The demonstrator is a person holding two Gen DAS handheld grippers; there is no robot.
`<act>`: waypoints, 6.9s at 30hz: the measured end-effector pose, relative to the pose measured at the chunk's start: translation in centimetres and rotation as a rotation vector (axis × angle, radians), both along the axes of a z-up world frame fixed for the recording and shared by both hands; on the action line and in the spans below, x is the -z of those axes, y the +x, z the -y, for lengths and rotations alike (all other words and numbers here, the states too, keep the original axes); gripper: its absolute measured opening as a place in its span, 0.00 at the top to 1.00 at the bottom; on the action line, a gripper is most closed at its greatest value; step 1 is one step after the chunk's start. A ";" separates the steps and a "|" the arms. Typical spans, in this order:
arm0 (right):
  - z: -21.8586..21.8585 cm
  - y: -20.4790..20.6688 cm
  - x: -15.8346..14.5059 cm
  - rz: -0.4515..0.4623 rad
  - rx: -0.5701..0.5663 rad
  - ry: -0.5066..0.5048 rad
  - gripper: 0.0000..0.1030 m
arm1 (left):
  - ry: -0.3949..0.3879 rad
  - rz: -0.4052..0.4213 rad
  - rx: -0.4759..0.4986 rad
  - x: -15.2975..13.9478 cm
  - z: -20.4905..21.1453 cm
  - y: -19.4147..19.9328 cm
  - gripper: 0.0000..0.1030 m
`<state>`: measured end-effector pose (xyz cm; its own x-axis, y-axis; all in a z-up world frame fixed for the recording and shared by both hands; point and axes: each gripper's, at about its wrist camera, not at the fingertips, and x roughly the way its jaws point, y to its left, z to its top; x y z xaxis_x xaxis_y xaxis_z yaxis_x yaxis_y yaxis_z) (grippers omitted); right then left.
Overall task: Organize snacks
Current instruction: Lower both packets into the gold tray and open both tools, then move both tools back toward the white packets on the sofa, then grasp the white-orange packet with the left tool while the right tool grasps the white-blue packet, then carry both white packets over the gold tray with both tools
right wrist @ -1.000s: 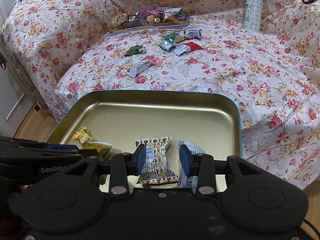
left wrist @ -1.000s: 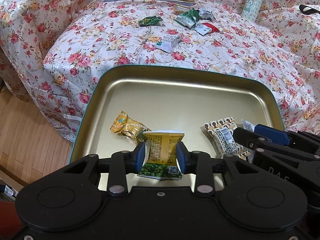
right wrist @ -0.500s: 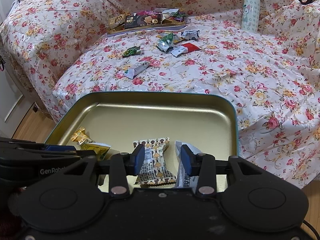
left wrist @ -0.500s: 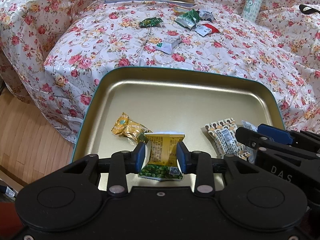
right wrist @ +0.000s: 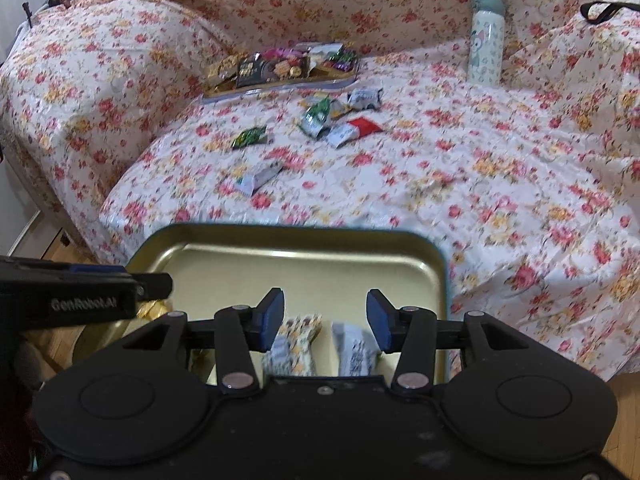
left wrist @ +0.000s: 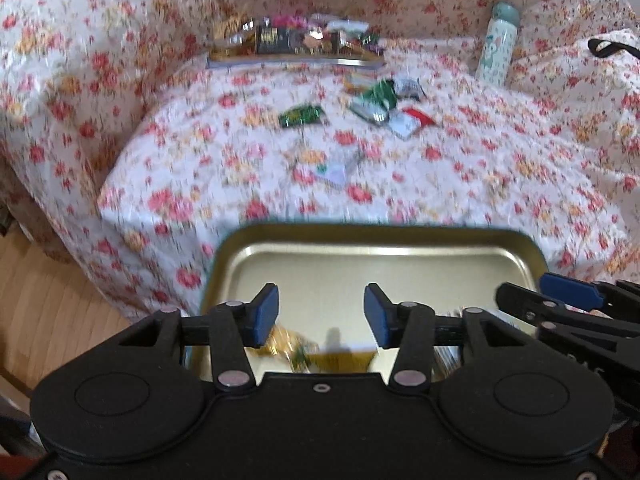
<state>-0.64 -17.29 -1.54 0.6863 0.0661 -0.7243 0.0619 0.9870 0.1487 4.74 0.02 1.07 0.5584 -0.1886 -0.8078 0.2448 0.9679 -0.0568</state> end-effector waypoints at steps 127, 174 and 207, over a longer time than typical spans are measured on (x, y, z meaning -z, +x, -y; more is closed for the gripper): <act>8.3 28.2 4.3 -0.060 0.224 -0.101 0.51 | 0.031 0.037 0.071 6.3 4.0 16.2 0.45; 7.2 17.7 5.2 -0.017 0.233 -0.170 0.42 | 0.032 -0.077 0.010 5.5 4.1 18.0 0.66; 5.3 11.2 0.4 0.037 0.184 0.040 0.52 | -0.038 -0.085 0.030 0.8 1.9 11.6 0.73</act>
<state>10.56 -22.63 -1.97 0.7154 -0.0344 -0.6978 0.2344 0.9527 0.1933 16.34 -1.85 0.31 0.4815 -0.2357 -0.8441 0.2661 0.9570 -0.1155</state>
